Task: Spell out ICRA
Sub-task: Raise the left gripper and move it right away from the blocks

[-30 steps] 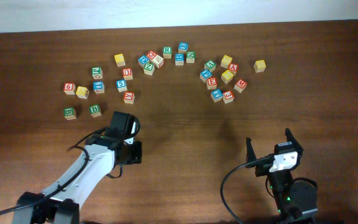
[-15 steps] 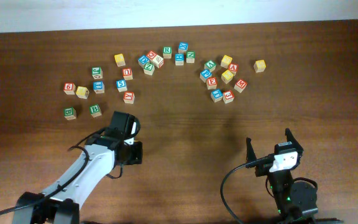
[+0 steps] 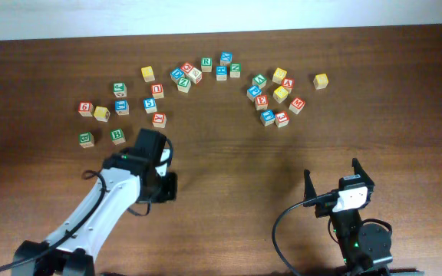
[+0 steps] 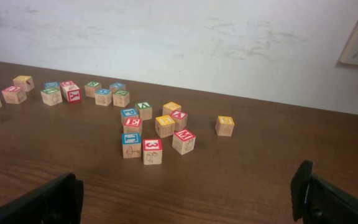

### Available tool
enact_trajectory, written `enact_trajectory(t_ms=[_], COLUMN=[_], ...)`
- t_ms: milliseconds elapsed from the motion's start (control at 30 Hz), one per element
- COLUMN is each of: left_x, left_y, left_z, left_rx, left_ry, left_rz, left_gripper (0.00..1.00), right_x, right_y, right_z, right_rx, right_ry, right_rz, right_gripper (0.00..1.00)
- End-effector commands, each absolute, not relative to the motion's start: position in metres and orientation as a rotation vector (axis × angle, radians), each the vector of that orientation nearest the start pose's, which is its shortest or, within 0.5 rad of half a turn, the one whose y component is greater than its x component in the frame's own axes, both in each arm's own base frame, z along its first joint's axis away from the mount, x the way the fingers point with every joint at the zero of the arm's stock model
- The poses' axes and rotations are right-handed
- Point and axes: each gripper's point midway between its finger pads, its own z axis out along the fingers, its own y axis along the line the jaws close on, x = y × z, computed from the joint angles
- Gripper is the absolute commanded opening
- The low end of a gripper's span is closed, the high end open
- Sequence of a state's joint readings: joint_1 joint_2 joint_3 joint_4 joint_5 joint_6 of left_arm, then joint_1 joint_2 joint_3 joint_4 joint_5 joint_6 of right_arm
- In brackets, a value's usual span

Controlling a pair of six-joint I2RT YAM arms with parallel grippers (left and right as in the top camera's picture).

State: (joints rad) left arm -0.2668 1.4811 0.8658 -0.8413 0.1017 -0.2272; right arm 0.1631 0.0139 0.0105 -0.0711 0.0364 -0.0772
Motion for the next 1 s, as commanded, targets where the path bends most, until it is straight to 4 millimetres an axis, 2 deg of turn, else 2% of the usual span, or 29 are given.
enact_trajectory(t_ms=[0,100,433,567,633,700,967], left_x=[0.267,0.275,0.289,0.306,0.312,0.313,0.298], left_y=[-0.093,-0.096,-0.098,-0.102,-0.095,-0.089,-0.088], left_z=[0.068,0.076,0.079,0.084,0.085,0.084,0.065], left_rx=[0.08,0.08,0.023,-0.074,-0.145,-0.178,-0.169], left_ry=[2.983,2.956,2.9,2.833,2.805,2.8,2.868], left_rz=[-0.234,-0.242,-0.254,-0.284,-0.24,-0.187,-0.162], left_gripper=[0.0,0.0,0.0,0.0,0.0,0.0,0.0], right_x=[0.244,0.244,0.244,0.244,0.244,0.244,0.244], right_y=[0.032,0.032,0.032,0.032,0.032,0.032,0.032], right_z=[0.155,0.155,0.155,0.155,0.155,0.155,0.155], right_rx=[-0.154,-0.154,-0.154,-0.155,-0.154,-0.154,-0.154], right_ry=[1.644,1.644,1.644,1.644,1.644,1.644,1.644], right_rz=[0.038,0.038,0.038,0.038,0.038,0.038,0.038], right_gripper=[0.98,0.98,0.98,0.98,0.98,0.98,0.98])
